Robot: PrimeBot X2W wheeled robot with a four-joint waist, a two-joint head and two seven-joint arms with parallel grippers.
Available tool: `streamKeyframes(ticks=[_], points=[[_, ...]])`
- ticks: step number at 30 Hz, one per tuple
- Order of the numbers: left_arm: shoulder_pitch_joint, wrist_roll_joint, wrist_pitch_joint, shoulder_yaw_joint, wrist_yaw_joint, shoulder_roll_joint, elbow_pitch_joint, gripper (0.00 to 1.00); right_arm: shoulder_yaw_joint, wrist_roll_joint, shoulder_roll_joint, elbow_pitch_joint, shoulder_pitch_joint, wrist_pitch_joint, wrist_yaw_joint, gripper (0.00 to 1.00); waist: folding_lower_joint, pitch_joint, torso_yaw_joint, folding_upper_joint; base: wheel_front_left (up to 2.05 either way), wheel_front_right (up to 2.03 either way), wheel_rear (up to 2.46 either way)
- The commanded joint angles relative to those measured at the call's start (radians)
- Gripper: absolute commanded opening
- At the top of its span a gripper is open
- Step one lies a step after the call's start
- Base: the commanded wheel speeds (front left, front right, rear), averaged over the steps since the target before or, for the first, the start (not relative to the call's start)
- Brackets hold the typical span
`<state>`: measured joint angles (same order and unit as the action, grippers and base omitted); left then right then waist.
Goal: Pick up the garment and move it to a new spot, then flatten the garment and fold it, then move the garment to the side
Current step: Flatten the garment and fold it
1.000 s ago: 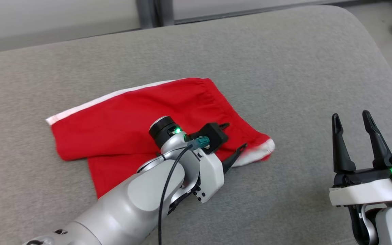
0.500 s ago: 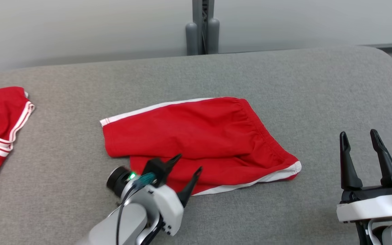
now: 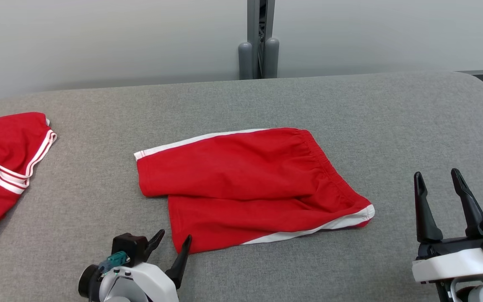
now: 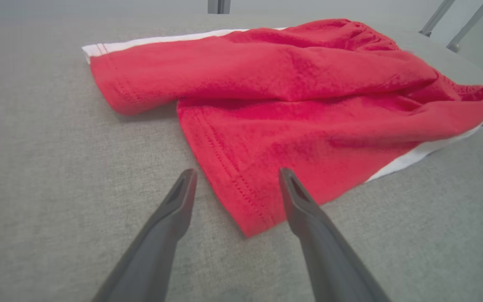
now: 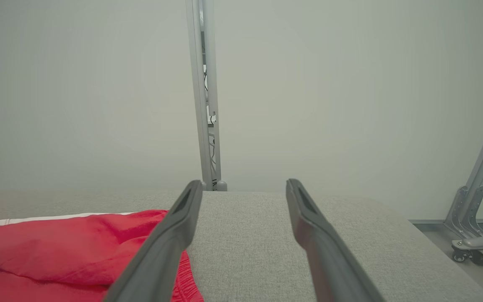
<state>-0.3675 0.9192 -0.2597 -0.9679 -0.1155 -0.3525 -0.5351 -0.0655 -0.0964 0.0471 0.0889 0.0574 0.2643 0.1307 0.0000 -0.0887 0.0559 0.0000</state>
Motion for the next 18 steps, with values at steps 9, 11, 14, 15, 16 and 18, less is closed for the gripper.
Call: streamKeyframes(ticks=[9, 11, 14, 15, 16, 18], points=[[0.035, 0.111, 0.027, 0.049, 0.058, 0.031, -0.014, 1.0, -0.002, 0.014, 0.006, 0.001, 0.009, 0.002, 0.0, 1.0, 0.0, -0.014, 0.026, 0.0, 0.0, 0.0, 0.0], [0.032, 0.126, 0.028, 0.058, 0.067, 0.041, -0.022, 1.0, -0.002, 0.017, 0.006, 0.002, 0.011, 0.002, 0.0, 1.0, 0.0, -0.015, 0.031, 0.0, 0.0, 0.0, 0.0], [0.023, 0.141, 0.029, 0.063, 0.081, 0.054, -0.04, 0.48, -0.003, 0.019, 0.006, 0.004, 0.014, 0.002, 0.0, 1.0, 0.0, -0.015, 0.038, 0.0, 0.0, 0.0, 0.0], [0.018, 0.139, 0.03, 0.06, 0.086, 0.058, -0.049, 0.33, -0.003, 0.02, 0.006, 0.004, 0.015, 0.002, 0.0, 1.0, 0.0, -0.014, 0.04, 0.0, 0.0, 0.0, 0.0], [0.013, 0.136, 0.029, 0.058, 0.089, 0.06, -0.056, 0.04, -0.004, 0.021, 0.006, 0.005, 0.016, 0.002, 0.0, 1.0, 0.0, -0.013, 0.042, 0.0, 0.0, 0.0, 0.0], [0.009, 0.134, 0.027, 0.058, 0.09, 0.063, -0.061, 0.0, -0.005, 0.021, 0.006, 0.005, 0.016, 0.002, 0.0, 1.0, 0.0, -0.013, 0.043, 0.0, 0.0, 0.0, 0.0]])
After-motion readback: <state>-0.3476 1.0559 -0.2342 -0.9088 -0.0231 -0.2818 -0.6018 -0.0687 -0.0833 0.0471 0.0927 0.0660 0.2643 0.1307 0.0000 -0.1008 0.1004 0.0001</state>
